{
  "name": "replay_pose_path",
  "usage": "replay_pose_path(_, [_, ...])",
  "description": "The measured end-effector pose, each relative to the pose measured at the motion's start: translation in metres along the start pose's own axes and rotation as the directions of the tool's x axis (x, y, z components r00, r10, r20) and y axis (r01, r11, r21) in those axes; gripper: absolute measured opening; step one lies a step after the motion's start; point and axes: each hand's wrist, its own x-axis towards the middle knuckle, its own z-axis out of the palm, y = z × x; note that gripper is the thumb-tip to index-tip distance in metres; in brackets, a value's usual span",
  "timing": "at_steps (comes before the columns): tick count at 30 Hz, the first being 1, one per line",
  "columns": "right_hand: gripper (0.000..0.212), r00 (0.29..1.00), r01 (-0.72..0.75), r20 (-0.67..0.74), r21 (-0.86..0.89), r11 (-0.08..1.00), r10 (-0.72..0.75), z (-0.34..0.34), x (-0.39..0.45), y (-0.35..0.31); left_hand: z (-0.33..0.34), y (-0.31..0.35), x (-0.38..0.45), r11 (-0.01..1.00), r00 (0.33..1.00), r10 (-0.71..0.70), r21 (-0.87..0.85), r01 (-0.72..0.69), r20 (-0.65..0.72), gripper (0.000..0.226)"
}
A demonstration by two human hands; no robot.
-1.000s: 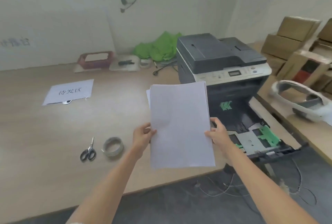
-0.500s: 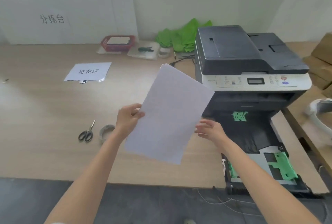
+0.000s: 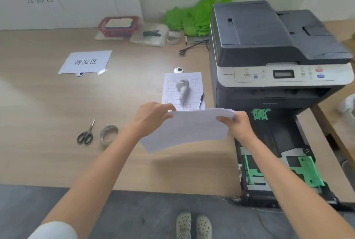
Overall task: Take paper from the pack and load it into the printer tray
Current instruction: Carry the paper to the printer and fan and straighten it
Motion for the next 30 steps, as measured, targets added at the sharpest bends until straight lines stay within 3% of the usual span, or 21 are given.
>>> replay_pose_path(2, [0.020, 0.999, -0.027, -0.017, 0.023, 0.999, 0.027, 0.002, 0.005, 0.008, 0.002, -0.013, 0.000, 0.987, 0.998, -0.060, -0.148, 0.058, -0.008, 0.015])
replay_pose_path(4, [0.021, 0.999, -0.036, -0.035, 0.042, 0.998, 0.038, 0.003, 0.010, 0.014, 0.004, -0.033, -0.001, 0.913, 0.984, -0.168, -0.385, 0.134, -0.056, 0.011])
replay_pose_path(6, [0.019, 0.998, -0.037, -0.052, 0.067, 0.997, 0.040, 0.003, 0.012, 0.019, 0.008, -0.054, -0.006, 0.737, 0.948, -0.308, -0.650, 0.188, -0.075, 0.022])
replay_pose_path(8, [0.017, 0.998, -0.031, -0.057, 0.066, 0.997, 0.035, 0.002, 0.013, 0.025, 0.017, -0.068, -0.011, 0.516, 0.911, -0.412, -0.822, 0.240, 0.008, 0.031])
replay_pose_path(11, [0.022, 0.997, -0.022, -0.079, 0.057, 0.998, 0.027, 0.002, 0.012, 0.031, 0.038, -0.072, -0.010, 0.297, 0.915, -0.371, -0.913, 0.279, 0.159, 0.034])
replay_pose_path(14, [0.028, 0.992, -0.008, -0.122, 0.075, 0.997, 0.017, 0.001, 0.013, 0.034, 0.049, -0.060, -0.004, 0.273, 0.917, -0.378, -0.932, 0.238, 0.124, 0.019])
replay_pose_path(19, [0.024, 0.985, -0.037, -0.163, 0.115, 0.993, 0.055, -0.004, 0.017, 0.035, 0.054, -0.048, 0.003, 0.324, 0.903, -0.429, -0.938, 0.124, -0.028, 0.019])
replay_pose_path(22, [0.019, 0.988, -0.080, -0.125, 0.117, 0.990, 0.094, -0.001, 0.017, 0.046, 0.070, -0.047, 0.007, 0.301, 0.890, -0.455, -0.938, 0.172, 0.017, 0.018])
replay_pose_path(26, [0.030, 0.982, -0.161, -0.086, 0.074, 0.984, 0.167, 0.003, 0.019, 0.063, 0.099, -0.044, 0.011, 0.223, 0.862, -0.490, -0.937, 0.269, 0.131, 0.021])
replay_pose_path(30, [0.031, 0.971, -0.208, -0.104, 0.071, 0.976, 0.215, 0.005, 0.021, 0.070, 0.112, -0.042, 0.014, 0.167, 0.844, -0.517, -0.949, 0.268, 0.147, 0.028])
